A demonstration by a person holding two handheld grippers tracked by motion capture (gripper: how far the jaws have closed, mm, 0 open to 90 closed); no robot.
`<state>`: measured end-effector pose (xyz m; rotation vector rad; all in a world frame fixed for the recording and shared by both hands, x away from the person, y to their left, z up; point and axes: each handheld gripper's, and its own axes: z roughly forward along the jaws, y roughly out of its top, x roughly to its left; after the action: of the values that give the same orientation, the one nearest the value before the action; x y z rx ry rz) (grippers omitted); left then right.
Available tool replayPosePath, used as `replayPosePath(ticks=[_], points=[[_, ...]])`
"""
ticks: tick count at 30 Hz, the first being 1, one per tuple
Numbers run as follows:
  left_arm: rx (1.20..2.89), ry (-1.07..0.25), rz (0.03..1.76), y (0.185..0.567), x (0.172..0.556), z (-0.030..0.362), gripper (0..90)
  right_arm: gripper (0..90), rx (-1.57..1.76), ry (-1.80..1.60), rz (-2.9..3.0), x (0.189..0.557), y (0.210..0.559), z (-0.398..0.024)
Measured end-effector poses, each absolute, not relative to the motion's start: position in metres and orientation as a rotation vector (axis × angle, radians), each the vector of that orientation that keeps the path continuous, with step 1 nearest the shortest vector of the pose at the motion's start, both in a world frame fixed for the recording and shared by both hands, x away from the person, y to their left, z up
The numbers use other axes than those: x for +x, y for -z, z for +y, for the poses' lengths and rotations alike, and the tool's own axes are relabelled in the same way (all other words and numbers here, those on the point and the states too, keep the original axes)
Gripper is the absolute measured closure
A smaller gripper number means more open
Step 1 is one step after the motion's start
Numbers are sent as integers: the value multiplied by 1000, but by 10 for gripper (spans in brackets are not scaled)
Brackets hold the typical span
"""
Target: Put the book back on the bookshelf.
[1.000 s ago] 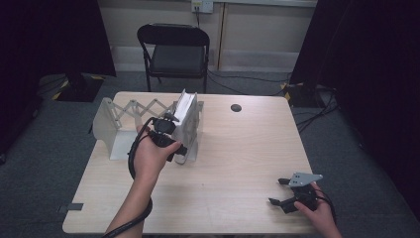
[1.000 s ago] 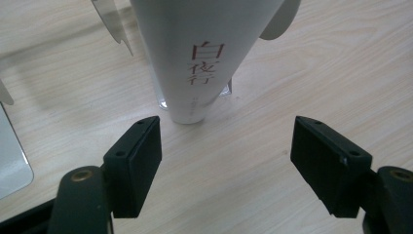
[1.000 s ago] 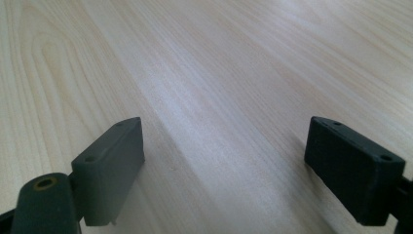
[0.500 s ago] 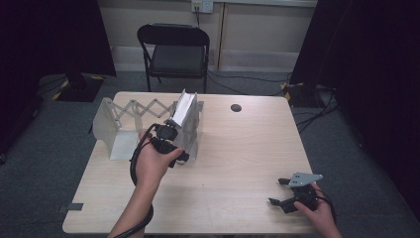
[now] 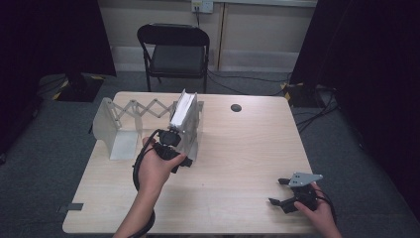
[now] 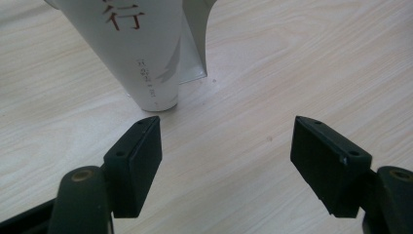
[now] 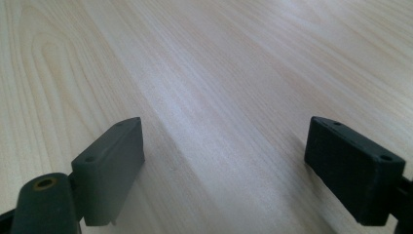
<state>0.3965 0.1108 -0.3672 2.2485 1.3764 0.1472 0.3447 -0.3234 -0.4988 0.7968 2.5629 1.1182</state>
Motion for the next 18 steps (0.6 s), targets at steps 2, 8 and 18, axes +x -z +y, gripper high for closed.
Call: replayPosePath(ticks=[2, 8, 18], points=[[2250, -148, 1376, 368, 396, 110, 271, 140, 796, -1119, 2562, 345, 499, -323], [2253, -143, 1363, 372, 394, 106, 267, 140, 797, -1118, 2563, 345, 499, -323], [2266, -124, 1338, 380, 391, 97, 261, 140, 796, -1119, 2562, 345, 499, -323]])
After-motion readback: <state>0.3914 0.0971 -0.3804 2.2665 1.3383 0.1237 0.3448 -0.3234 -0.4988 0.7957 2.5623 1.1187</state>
